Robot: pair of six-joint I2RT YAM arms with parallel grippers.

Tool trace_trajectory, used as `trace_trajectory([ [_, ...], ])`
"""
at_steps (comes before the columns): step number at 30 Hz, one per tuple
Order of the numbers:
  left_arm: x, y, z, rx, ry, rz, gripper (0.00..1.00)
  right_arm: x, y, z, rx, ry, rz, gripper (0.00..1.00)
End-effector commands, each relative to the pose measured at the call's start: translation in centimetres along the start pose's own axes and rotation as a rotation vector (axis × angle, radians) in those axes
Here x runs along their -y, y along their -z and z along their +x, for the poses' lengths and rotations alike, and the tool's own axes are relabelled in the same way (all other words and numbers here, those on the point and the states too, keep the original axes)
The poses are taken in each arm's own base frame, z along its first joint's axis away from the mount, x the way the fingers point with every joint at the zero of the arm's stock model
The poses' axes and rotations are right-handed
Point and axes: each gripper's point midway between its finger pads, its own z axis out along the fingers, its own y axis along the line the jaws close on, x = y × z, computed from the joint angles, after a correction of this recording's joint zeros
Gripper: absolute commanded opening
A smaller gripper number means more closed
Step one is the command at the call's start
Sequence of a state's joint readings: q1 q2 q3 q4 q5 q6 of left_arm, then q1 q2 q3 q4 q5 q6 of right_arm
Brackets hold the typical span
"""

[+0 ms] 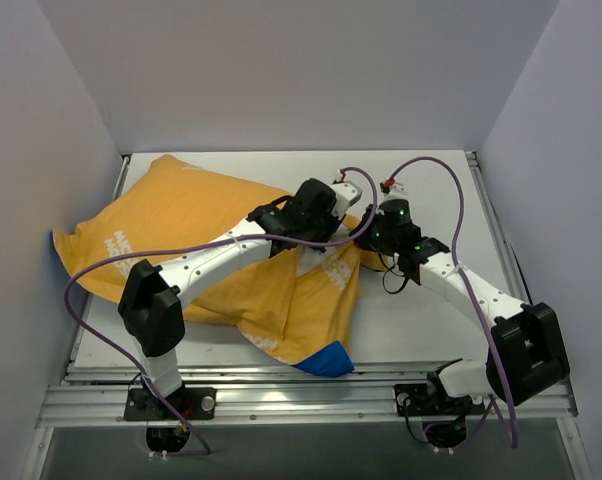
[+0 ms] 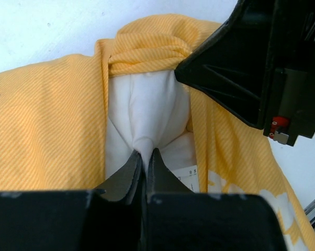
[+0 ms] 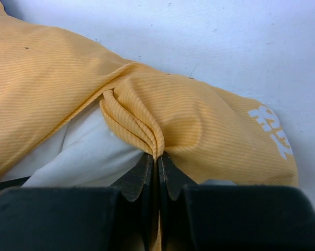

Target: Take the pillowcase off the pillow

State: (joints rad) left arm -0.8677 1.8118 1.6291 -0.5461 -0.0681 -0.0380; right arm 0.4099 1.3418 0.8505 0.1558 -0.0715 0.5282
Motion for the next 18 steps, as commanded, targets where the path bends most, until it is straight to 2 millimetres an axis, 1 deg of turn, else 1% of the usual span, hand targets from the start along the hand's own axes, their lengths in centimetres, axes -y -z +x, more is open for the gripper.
trace_trajectory([
  [1,-0.7,4.7,-0.6,0.009,0.018,-0.031,0.02,5.0,-0.3,-2.0,0.083,0.014,0.226,0.0],
  [2,-1.0,5.1,-0.8,0.02,0.024,-0.035,0.02,6.5,-0.2,-2.4,0.089,-0.008,0.257,0.0],
  [3,-1.1,5.3,-0.9,0.028,0.031,-0.025,0.02,7.4,-0.1,-2.2,0.083,-0.023,0.271,0.0],
  [4,-1.2,6.0,-1.0,0.042,0.034,-0.019,0.02,8.1,-0.1,-2.0,0.071,-0.038,0.271,0.0],
  [5,-1.2,6.5,-0.9,0.047,0.031,-0.011,0.02,9.7,0.1,-1.9,0.064,-0.069,0.297,0.0],
  [7,-1.0,7.5,-0.3,0.051,0.014,0.023,0.02,10.5,0.1,-1.5,0.036,-0.099,0.286,0.0],
  [9,-1.2,8.2,0.3,0.055,0.006,0.034,0.02,11.7,0.2,-1.7,0.022,-0.134,0.292,0.0],
  [12,-1.5,9.7,1.7,0.065,0.05,0.071,0.02,12.4,0.3,-1.9,0.008,-0.156,0.284,0.0],
  [13,-2.0,10.8,1.0,0.109,0.072,0.079,0.02,12.4,0.3,-1.8,-0.002,-0.154,0.281,0.0],
  [14,-2.3,11.0,1.5,0.114,0.091,0.075,0.02,12.4,0.1,-1.4,-0.018,-0.154,0.273,0.0],
  [15,-2.5,11.4,1.3,0.136,0.114,0.075,0.02,12.5,-0.1,-0.8,-0.036,-0.152,0.269,0.0],
  [16,-2.7,12.2,0.1,0.194,0.124,0.074,0.02,12.6,-0.2,-0.4,-0.045,-0.15,0.265,0.0],
  [18,-3.9,12.8,-1.5,0.258,0.166,0.045,0.02,12.8,-0.6,1.0,-0.081,-0.152,0.258,0.0],
])
